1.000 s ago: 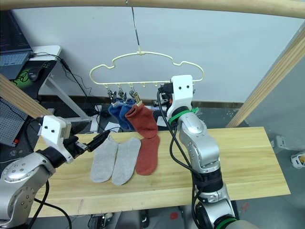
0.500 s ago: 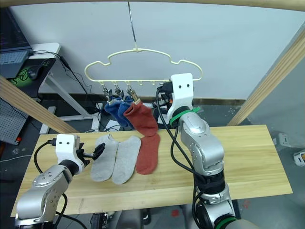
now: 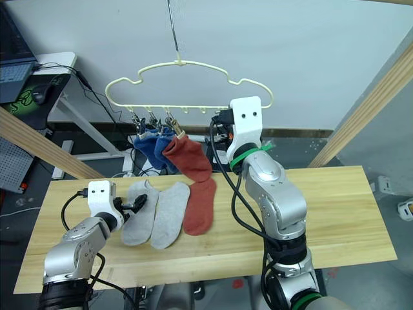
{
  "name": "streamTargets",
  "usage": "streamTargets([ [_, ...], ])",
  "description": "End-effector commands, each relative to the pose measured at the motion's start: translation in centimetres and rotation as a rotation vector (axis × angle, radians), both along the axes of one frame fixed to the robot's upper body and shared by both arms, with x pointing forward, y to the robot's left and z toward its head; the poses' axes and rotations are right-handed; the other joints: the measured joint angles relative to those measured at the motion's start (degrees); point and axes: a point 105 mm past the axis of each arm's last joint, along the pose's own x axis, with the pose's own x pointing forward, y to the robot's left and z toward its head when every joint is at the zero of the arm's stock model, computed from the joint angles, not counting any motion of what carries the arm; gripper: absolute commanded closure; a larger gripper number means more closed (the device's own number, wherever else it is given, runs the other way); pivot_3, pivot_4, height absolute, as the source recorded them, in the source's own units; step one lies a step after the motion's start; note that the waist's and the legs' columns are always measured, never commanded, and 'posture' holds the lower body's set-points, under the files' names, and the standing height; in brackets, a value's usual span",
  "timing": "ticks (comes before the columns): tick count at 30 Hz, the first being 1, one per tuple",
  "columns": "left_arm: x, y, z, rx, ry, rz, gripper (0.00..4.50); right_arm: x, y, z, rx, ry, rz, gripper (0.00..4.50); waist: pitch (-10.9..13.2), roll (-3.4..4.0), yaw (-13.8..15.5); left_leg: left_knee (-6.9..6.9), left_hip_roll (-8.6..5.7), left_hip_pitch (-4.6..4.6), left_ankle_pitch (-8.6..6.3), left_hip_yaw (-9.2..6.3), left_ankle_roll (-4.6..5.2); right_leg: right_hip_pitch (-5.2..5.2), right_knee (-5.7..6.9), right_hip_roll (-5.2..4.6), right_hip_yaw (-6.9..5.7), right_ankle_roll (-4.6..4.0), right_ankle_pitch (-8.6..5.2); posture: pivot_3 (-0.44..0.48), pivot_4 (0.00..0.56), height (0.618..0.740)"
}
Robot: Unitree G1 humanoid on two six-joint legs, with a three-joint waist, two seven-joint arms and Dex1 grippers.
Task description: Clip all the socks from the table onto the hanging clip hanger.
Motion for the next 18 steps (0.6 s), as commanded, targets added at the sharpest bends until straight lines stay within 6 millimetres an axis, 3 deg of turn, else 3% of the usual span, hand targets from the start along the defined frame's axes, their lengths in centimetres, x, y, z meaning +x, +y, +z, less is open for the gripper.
streamTargets([
  [1,-0.5,-0.6,-1.6,-0.064,0.074,-0.013,0.22,-0.9,0.4,1.0,0.014,-0.043,0.027,4.49,0.1,0.1,-0.01,0.0,0.0,0.0,0.0,0.0,0.0,0.0,0.0,0.0,0.0,0.12,-0.07,-0.158,0.425,0.74],
  [18,-1.6,-0.5,-1.5,-0.154,0.106,0.042,3.72,-1.5,1.4,1.2,0.01,-0.063,0.062,4.49,0.36,0.4,-0.2,-0.13,0.0,0.09,0.0,0.15,-0.03,0.0,-0.06,-0.13,0.11,0.27,-0.16,-0.148,0.409,0.74],
])
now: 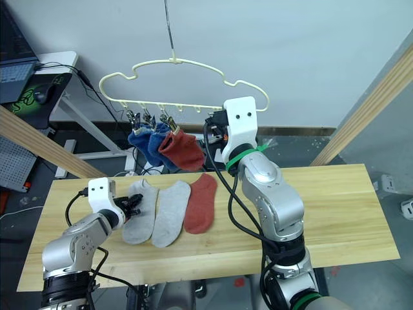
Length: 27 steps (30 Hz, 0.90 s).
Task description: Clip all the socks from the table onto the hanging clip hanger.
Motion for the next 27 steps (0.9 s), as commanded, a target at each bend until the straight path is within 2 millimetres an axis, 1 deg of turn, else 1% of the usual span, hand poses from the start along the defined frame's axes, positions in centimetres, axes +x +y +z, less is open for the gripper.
streamTargets([
  [1,-1.3,0.1,-1.1,-0.022,0.037,0.011,3.93,-1.0,0.4,1.0,0.023,-0.05,0.032,4.49,0.01,0.0,-0.02,-0.03,0.01,0.0,0.0,0.0,0.0,-0.01,-0.03,-0.06,0.0,0.0,0.0,-0.145,0.407,0.74],
  [3,-1.3,0.3,-0.1,-0.013,-0.017,0.013,4.39,-0.9,0.4,1.0,0.024,-0.051,0.032,4.49,0.01,-0.02,-0.02,-0.13,0.01,0.0,0.0,0.01,-0.01,-0.02,-0.08,-0.12,-0.01,0.01,0.0,-0.144,0.405,0.74],
  [4,-1.3,0.4,0.2,-0.01,-0.036,0.013,4.5,-0.9,0.4,1.0,0.024,-0.052,0.032,4.49,0.02,-0.03,-0.02,-0.18,0.01,0.0,0.01,0.01,-0.01,-0.03,-0.11,-0.12,-0.01,0.01,-0.01,-0.144,0.405,0.74],
  [8,-1.3,-0.8,3.6,0.029,-0.177,-0.086,4.5,-0.8,0.4,1.1,0.027,-0.056,0.028,4.49,0.07,-0.12,0.01,-0.63,0.01,0.01,0.04,0.01,-0.07,-0.08,-0.38,-0.14,0.0,0.0,0.0,-0.138,0.395,0.74],
  [9,-1.4,-1.0,3.9,0.027,-0.194,-0.098,4.5,-0.7,0.4,1.0,0.027,-0.056,0.028,4.49,0.07,-0.13,0.02,-0.72,0.02,0.0,0.05,0.01,-0.08,-0.12,-0.42,-0.14,-0.01,0.0,0.0,-0.136,0.392,0.74],
  [11,-1.6,-2.2,5.7,0.042,-0.27,-0.187,4.5,-0.7,0.4,1.1,0.03,-0.059,0.027,4.49,0.08,-0.15,0.04,-0.8,0.04,-0.03,0.04,0.0,-0.09,-0.15,-0.46,-0.15,-0.04,-0.12,0.06,-0.132,0.387,0.74],
  [13,-1.9,-3.8,7.8,0.009,-0.352,-0.28,4.5,-0.7,0.4,1.1,0.033,-0.062,0.028,4.49,0.07,-0.15,0.06,-0.85,0.05,-0.08,0.03,0.02,-0.1,-0.14,-0.63,-0.15,-0.04,-0.15,0.08,-0.129,0.38,0.74],
  [16,-2.7,-6.0,10.0,-0.12,-0.415,-0.423,4.5,-0.7,0.4,1.2,0.037,-0.069,0.029,4.49,0.06,-0.16,0.07,-0.86,0.05,-0.24,0.02,0.03,-0.1,-0.14,-0.91,-0.24,-0.05,-0.17,0.09,-0.13,0.367,0.74],
  [20,-3.4,-7.4,11.8,-0.245,-0.428,-0.568,4.5,-0.7,0.2,1.5,0.048,-0.08,0.033,4.49,0.05,-0.18,0.04,-0.85,0.0,-0.33,-0.01,0.0,-0.1,-0.15,-1.01,-0.25,-0.1,-0.15,0.08,-0.137,0.353,0.74],
  [23,-3.5,-8.2,12.5,-0.318,-0.409,-0.646,4.5,-0.9,0.1,1.7,0.07,-0.081,0.051,4.49,0.04,-0.2,0.03,-0.83,0.01,-0.4,-0.01,-0.07,-0.08,-0.2,-0.97,-0.21,-0.17,-0.14,0.08,-0.142,0.341,0.74],
  [27,-3.9,-10.3,13.2,-0.389,-0.39,-0.781,4.5,-1.6,0.3,2.1,0.095,-0.089,0.109,4.49,0.01,-0.24,0.01,-0.78,-0.03,-0.43,-0.01,-0.06,-0.08,-0.2,-0.96,-0.19,-0.17,-0.14,0.08,-0.16,0.332,0.74],
])
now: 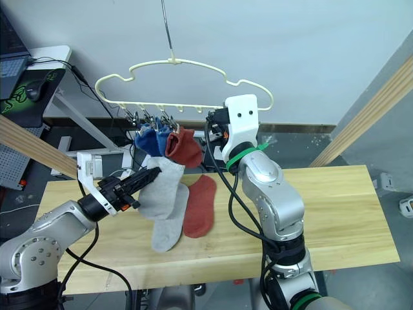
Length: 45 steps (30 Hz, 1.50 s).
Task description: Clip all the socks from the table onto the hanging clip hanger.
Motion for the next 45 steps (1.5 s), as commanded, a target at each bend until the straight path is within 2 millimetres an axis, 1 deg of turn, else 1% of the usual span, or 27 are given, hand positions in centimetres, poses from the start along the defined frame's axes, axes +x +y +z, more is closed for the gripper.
streamTargets([
  [1,-1.1,-2.3,0.8,-0.036,-0.005,-0.162,4.5,-1.5,0.1,1.5,0.059,-0.054,0.067,4.49,-0.03,-0.05,-0.01,0.0,0.0,-0.01,0.0,-0.01,0.0,0.0,0.0,0.01,-0.01,0.0,0.0,-0.166,0.33,0.74],
  [7,-2.1,-3.7,0.7,-0.005,-0.007,-0.275,4.5,-1.8,-0.3,1.4,0.07,-0.046,0.091,4.49,-0.07,-0.09,-0.19,0.0,0.03,-0.09,0.01,0.0,-0.02,-0.15,0.04,0.0,0.02,-0.02,0.01,-0.188,0.321,0.74],
  [13,-1.6,-5.5,1.0,0.002,-0.07,-0.31,4.5,-1.8,-0.6,1.4,0.073,-0.035,0.105,4.49,-0.1,-0.13,-0.19,0.04,0.01,-0.11,0.01,0.01,0.0,-0.17,0.09,0.01,0.03,-0.03,0.02,-0.199,0.317,0.74],
  [18,-1.2,-7.2,1.1,0.093,-0.198,-0.342,4.5,-1.6,-0.9,1.5,0.079,-0.027,0.104,4.49,-0.12,-0.15,-0.2,0.06,-0.01,-0.14,0.01,0.04,0.0,-0.16,0.09,0.02,0.03,-0.03,0.02,-0.206,0.318,0.74],
  [23,-0.2,-7.4,1.2,0.142,-0.296,-0.322,4.5,-1.6,-0.9,1.5,0.097,-0.012,0.112,4.49,-0.12,-0.16,-0.29,0.06,0.0,-0.17,0.01,0.06,0.0,-0.2,0.1,0.02,0.04,-0.04,0.02,-0.206,0.319,0.74],
  [28,0.7,-7.7,1.7,0.089,-0.324,-0.308,4.5,-1.7,-0.8,1.4,0.112,0.009,0.128,4.49,-0.14,-0.18,-0.49,0.12,0.0,-0.21,0.02,0.08,0.02,-0.21,0.16,0.02,0.01,-0.04,0.03,-0.208,0.319,0.74],
  [35,1.4,-8.1,2.2,-0.003,-0.313,-0.294,4.5,-1.6,-0.8,1.3,0.135,0.039,0.137,4.49,-0.17,-0.2,-0.62,0.19,-0.01,-0.3,0.02,0.06,0.02,-0.21,0.17,0.02,-0.07,-0.03,0.03,-0.212,0.32,0.74],
  [40,1.9,-7.9,2.0,-0.033,-0.3,-0.263,4.5,-1.6,-0.8,1.3,0.144,0.047,0.136,4.49,-0.17,-0.2,-0.84,0.26,0.01,-0.31,0.02,0.04,0.03,-0.21,0.25,0.02,-0.08,-0.04,0.04,-0.213,0.319,0.74],
  [45,2.4,-8.0,2.2,-0.071,-0.298,-0.235,4.5,-1.6,-0.8,1.3,0.153,0.057,0.141,4.49,-0.18,-0.21,-1.24,0.69,-0.01,-0.34,0.0,0.02,0.05,-0.22,0.64,0.02,-0.08,-0.03,0.03,-0.212,0.315,0.74],
])
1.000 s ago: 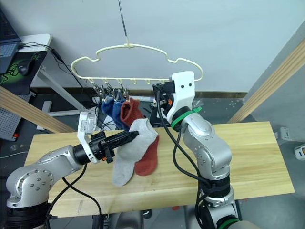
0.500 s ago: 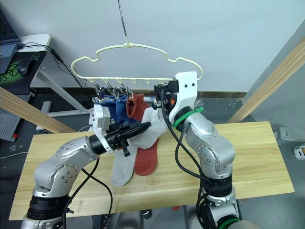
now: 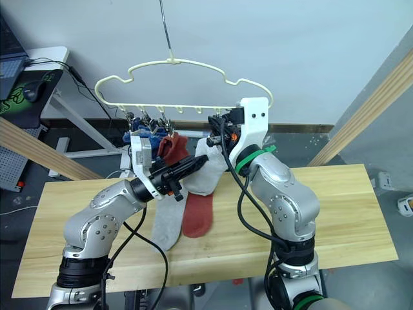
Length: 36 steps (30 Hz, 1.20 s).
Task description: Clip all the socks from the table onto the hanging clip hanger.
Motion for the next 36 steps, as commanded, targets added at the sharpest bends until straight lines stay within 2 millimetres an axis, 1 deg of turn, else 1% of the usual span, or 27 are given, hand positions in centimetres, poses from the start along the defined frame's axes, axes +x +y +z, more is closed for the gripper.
streamTargets([
  [1,0.1,-0.1,1.1,-0.053,-0.036,0.014,4.5,-0.9,0.3,1.5,0.036,-0.052,0.029,4.49,0.0,0.0,-0.1,0.12,0.0,-0.02,-0.01,-0.01,0.01,0.0,0.08,0.01,0.0,0.0,0.0,-0.212,0.315,0.74],
  [6,0.6,-0.2,1.6,-0.11,-0.02,0.038,4.5,-1.1,0.5,1.5,0.039,-0.046,0.039,4.49,-0.01,-0.01,-0.25,0.39,-0.09,-0.02,0.04,-0.03,0.09,0.02,0.38,0.13,-0.01,0.08,0.05,-0.209,0.313,0.74],
  [12,0.4,-0.9,2.4,-0.163,-0.014,0.02,4.5,-1.2,0.8,1.3,0.043,-0.038,0.048,4.49,-0.01,-0.02,-0.34,0.43,-0.08,-0.01,0.11,-0.05,0.14,0.05,0.4,0.18,-0.02,0.1,0.13,-0.204,0.312,0.74],
  [20,0.4,-1.4,2.5,-0.173,-0.007,0.011,4.5,-1.2,1.1,1.0,0.04,-0.015,0.055,4.49,-0.01,-0.02,-0.32,0.42,-0.06,-0.02,0.1,-0.03,0.14,0.05,0.38,0.17,0.0,0.09,0.13,-0.198,0.311,0.74],
  [22,0.5,-1.4,2.5,-0.173,-0.007,0.017,4.5,-1.3,1.0,0.9,0.038,-0.013,0.057,3.74,-0.02,-0.02,-0.32,0.42,-0.07,-0.02,0.1,-0.03,0.14,0.05,0.38,0.17,-0.01,0.09,0.13,-0.198,0.311,0.74],
  [24,0.6,-1.3,2.5,-0.173,-0.008,0.024,4.5,-1.3,1.1,0.8,0.038,-0.01,0.062,3.09,-0.02,-0.03,-0.32,0.42,-0.07,-0.02,0.1,-0.04,0.14,0.05,0.39,0.17,-0.01,0.09,0.13,-0.198,0.311,0.74],
  [27,0.8,-1.3,2.4,-0.173,-0.008,0.037,4.5,-1.3,1.0,0.8,0.036,-0.006,0.065,1.86,-0.03,-0.03,-0.31,0.43,-0.07,-0.02,0.11,-0.04,0.14,0.05,0.4,0.17,-0.02,0.09,0.13,-0.196,0.308,0.74],
  [28,0.8,-1.3,2.4,-0.173,-0.008,0.039,4.5,-1.3,1.0,0.8,0.035,-0.005,0.066,1.6,-0.03,-0.03,-0.3,0.43,-0.07,-0.02,0.1,-0.04,0.14,0.05,0.4,0.17,-0.01,0.09,0.13,-0.196,0.308,0.74],
  [29,0.9,-1.2,2.4,-0.171,-0.008,0.042,4.5,-1.4,1.0,0.8,0.033,-0.004,0.068,1.16,-0.03,-0.03,-0.3,0.43,-0.07,-0.02,0.1,-0.03,0.14,0.05,0.39,0.17,-0.01,0.09,0.13,-0.196,0.308,0.74],
  [31,0.9,-1.1,2.3,-0.165,-0.007,0.05,4.5,-1.6,1.0,0.8,0.025,-0.009,0.086,0.53,-0.04,-0.04,-0.3,0.43,-0.07,-0.02,0.1,-0.04,0.14,0.05,0.39,0.17,-0.01,0.09,0.13,-0.194,0.306,0.74],
  [36,1.1,-0.6,1.6,-0.116,-0.004,0.097,4.5,-2.9,0.4,0.6,-0.05,-0.049,0.166,0.53,-0.06,-0.06,-0.28,0.43,-0.08,-0.02,0.1,-0.04,0.14,0.05,0.39,0.17,-0.01,0.09,0.13,-0.19,0.302,0.74],
])
